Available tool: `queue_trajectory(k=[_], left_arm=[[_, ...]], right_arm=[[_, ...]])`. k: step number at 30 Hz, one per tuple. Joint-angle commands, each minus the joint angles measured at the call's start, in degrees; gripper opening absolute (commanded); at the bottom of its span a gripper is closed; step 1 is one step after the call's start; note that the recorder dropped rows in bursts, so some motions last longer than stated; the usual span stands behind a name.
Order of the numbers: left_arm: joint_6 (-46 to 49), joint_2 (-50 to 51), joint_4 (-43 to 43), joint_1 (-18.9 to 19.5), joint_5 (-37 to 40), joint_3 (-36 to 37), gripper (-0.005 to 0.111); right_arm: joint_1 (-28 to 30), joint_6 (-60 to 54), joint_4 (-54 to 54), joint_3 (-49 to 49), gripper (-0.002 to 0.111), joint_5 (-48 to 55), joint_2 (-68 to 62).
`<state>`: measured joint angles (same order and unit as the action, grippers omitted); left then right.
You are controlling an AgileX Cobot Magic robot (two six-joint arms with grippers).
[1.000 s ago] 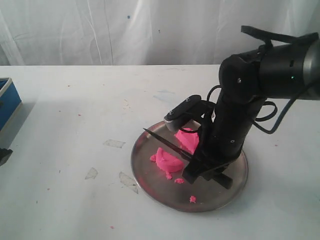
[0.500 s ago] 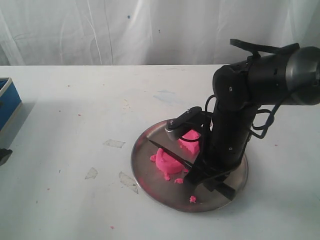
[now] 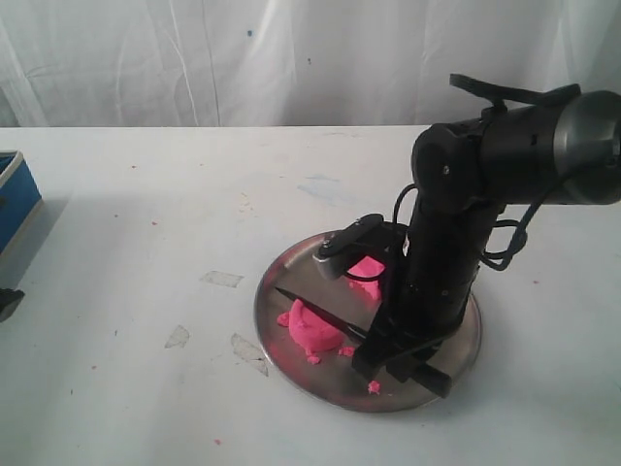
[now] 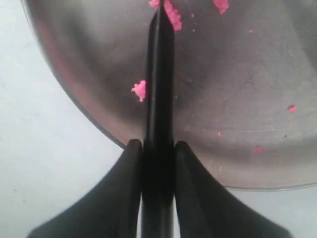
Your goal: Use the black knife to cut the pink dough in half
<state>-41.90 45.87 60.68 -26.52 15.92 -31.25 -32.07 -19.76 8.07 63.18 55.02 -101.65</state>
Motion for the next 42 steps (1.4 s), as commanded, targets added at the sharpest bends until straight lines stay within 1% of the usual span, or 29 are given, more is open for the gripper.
queue_trajectory(k=[1,5,8,10,13,15,20,23,25,28,30,37,38,42], left_arm=[[-0.1,-0.5,0.1,0.1,0.3,0.4,0.000],[-0.1,-0.5,0.1,0.1,0.3,0.4,0.000],[-0.1,-0.5,0.1,0.1,0.3,0.4,0.000],[-0.1,-0.5,0.1,0.1,0.3,0.4,0.000],[-0.1,-0.5,-0.1,0.1,0.3,0.4,0.000],[-0.1,-0.5,-1.3,0.1,0.3,0.4,0.000],[-0.1,-0.5,-3.0,0.1,0.3,0.4,0.000],[-0.1,-0.5,-3.0,0.1,0.3,0.4,0.000],[-0.1,-0.5,-3.0,0.1,0.3,0.4,0.000],[-0.1,-0.5,-3.0,0.1,0.2,0.4,0.000],[-0.1,-0.5,-3.0,0.1,0.2,0.4,0.000],[-0.1,-0.5,-3.1,0.1,0.2,0.4,0.000],[-0.1,-0.5,-3.1,0.1,0.2,0.4,0.000],[-0.1,-0.5,-3.1,0.1,0.2,0.4,0.000]], right_arm=[[0.1,1.1,-0.7,0.2,0.000,-2.8,0.0],[0.1,1.2,-1.3,1.2,0.000,-2.8,0.9],[0.1,3.4,-4.8,1.5,0.000,-3.2,3.0],[0.1,8.3,-10.6,1.5,0.000,-4.8,4.7],[1.3,20.9,-22.4,1.2,0.000,-6.7,5.8],[2.8,25.4,-26.0,0.4,0.000,-8.0,5.6],[8.1,25.0,-21.0,-1.4,0.000,-9.7,2.5],[9.8,24.9,-18.2,-1.4,0.000,-11.6,0.9],[9.9,23.3,-16.0,-1.4,0.000,-12.7,0.8],[9.9,16.3,-8.7,-1.5,0.000,-12.7,0.6],[9.9,13.6,-4.5,-1.5,0.000,-12.7,-0.6],[9.9,13.4,-4.5,-1.5,0.000,-12.8,-3.8],[9.9,13.4,-4.8,-1.5,0.001,-12.8,-3.8],[9.9,13.4,-4.9,-1.5,0.014,-12.9,-3.8]])
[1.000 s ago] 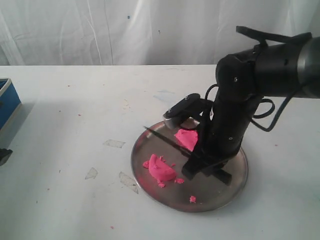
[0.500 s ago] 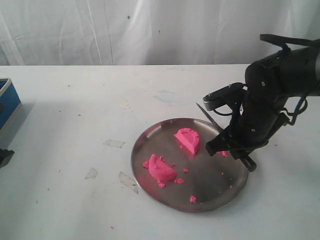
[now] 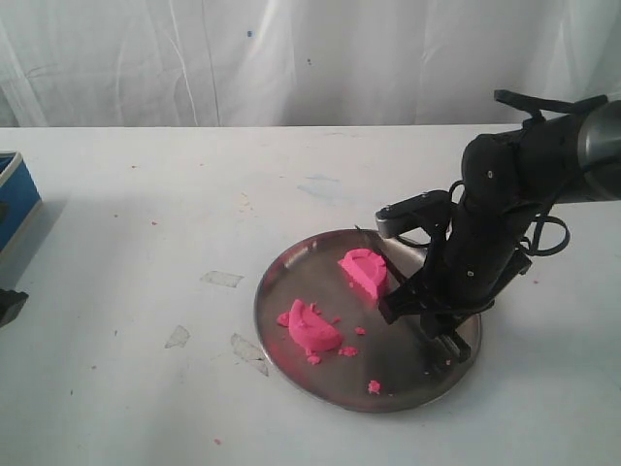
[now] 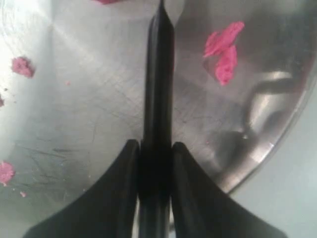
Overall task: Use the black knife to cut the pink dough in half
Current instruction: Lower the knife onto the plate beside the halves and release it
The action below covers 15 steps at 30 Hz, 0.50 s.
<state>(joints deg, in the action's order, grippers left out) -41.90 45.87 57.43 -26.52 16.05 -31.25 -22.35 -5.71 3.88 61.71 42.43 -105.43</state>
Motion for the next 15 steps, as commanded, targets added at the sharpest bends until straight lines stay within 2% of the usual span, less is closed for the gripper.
queue_trajectory(k=[1,5,15], left_arm=[[-0.1,-0.5,0.2,0.1,0.1,0.4,0.000],[-0.1,-0.5,0.2,0.1,0.1,0.4,0.000],[-0.1,-0.5,0.2,0.1,0.1,0.4,0.000]], right_arm=[[0.1,-0.7,-0.8,0.0,0.017,-0.5,0.0],[0.1,-0.7,-0.8,0.0,0.029,-0.6,0.0],[0.1,-0.7,-0.8,0.0,0.042,-0.7,0.0]])
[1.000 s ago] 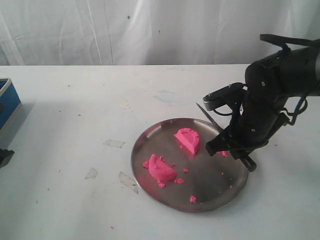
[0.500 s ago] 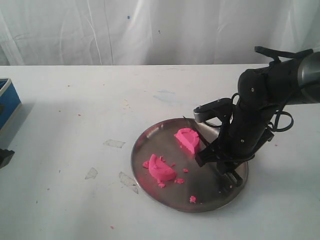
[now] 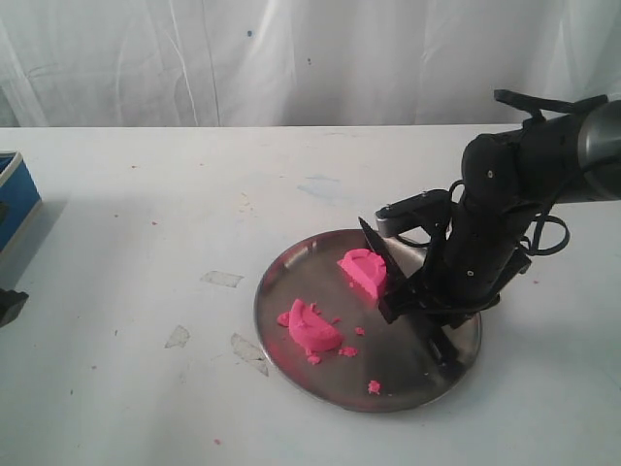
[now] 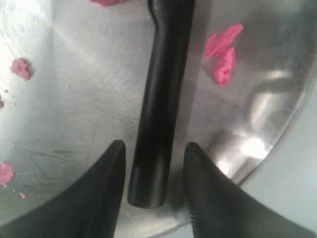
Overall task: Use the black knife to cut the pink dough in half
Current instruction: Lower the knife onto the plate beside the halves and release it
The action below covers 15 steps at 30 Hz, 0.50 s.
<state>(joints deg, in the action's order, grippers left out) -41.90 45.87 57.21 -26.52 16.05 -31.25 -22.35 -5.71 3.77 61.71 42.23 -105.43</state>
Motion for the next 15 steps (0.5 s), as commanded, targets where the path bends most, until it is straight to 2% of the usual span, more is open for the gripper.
queue_trajectory(k=[1,8,11,15], left_arm=[[-0.1,-0.5,0.4,0.1,0.1,0.4,0.000],[-0.1,-0.5,0.4,0.1,0.1,0.4,0.000],[-0.1,-0.5,0.4,0.1,0.2,0.4,0.000],[-0.1,-0.5,0.4,0.1,0.3,0.4,0.000]], right_arm=[[0.1,-0.7,-0.7,0.0,0.044,-0.6,0.0],[0.1,-0.7,-1.3,2.2,0.045,0.5,1.8],[0.1,2.0,-6.3,2.8,0.044,-0.5,4.0],[3.3,10.0,-12.9,2.6,0.033,-3.4,4.9]])
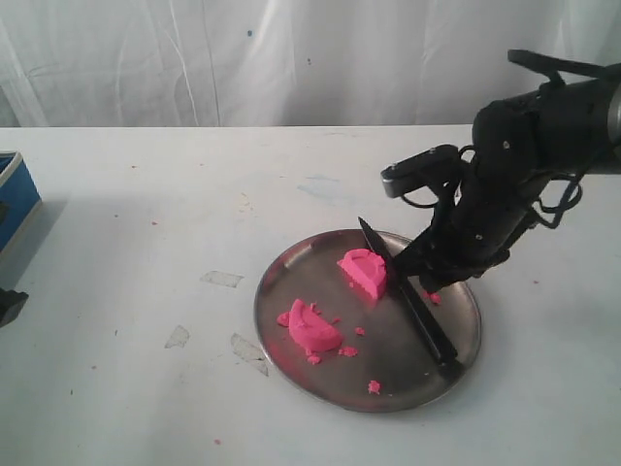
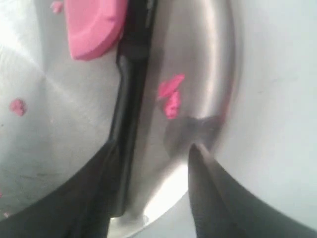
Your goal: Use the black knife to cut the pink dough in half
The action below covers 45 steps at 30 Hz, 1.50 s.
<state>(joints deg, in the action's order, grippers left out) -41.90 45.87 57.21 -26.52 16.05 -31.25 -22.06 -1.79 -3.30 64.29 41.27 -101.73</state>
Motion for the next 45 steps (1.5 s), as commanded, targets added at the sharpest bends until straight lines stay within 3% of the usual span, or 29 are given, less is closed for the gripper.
queue_trajectory(k=[1,8,12,20,26,30,35,39,45], left_arm=[[-0.1,-0.5,0.4,0.1,0.4,0.4,0.000],[-0.1,-0.5,0.4,0.1,0.4,0.4,0.000],[-0.1,-0.5,0.4,0.1,-0.2,0.4,0.000],[-0.1,-0.5,0.7,0.1,-0.2,0.4,0.000],[-0.1,-0.5,0.7,0.1,-0.2,0.4,0.000],[-0.1,-0.5,0.7,0.1,-0.2,0.4,0.000],[-0.1,-0.5,0.7,0.1,-0.2,0.4,0.000],[-0.1,-0.5,0.0,0.1,0.0,0.4,0.000],[-0.1,-0.5,-1.1,0.1,0.7,0.4,0.000]], right_arm=[[4.3,6.6,-5.8,-0.3,0.029,-3.9,1.2],[17.5,14.6,-4.3,-8.1,0.000,-17.2,1.3],[21.2,14.9,-4.1,-13.2,0.000,-25.9,2.4],[21.4,15.6,-4.1,-18.7,0.000,-34.9,10.9],[21.4,16.9,-4.2,-21.7,0.000,-41.3,30.5],[21.4,9.4,-4.4,-25.7,0.000,-47.4,50.5],[21.4,-4.2,-4.4,-29.1,0.000,-42.1,71.0],[21.4,-5.1,-4.3,-33.2,0.000,-33.9,83.9],[21.4,-5.1,-4.2,-39.4,0.000,-31.3,96.5]])
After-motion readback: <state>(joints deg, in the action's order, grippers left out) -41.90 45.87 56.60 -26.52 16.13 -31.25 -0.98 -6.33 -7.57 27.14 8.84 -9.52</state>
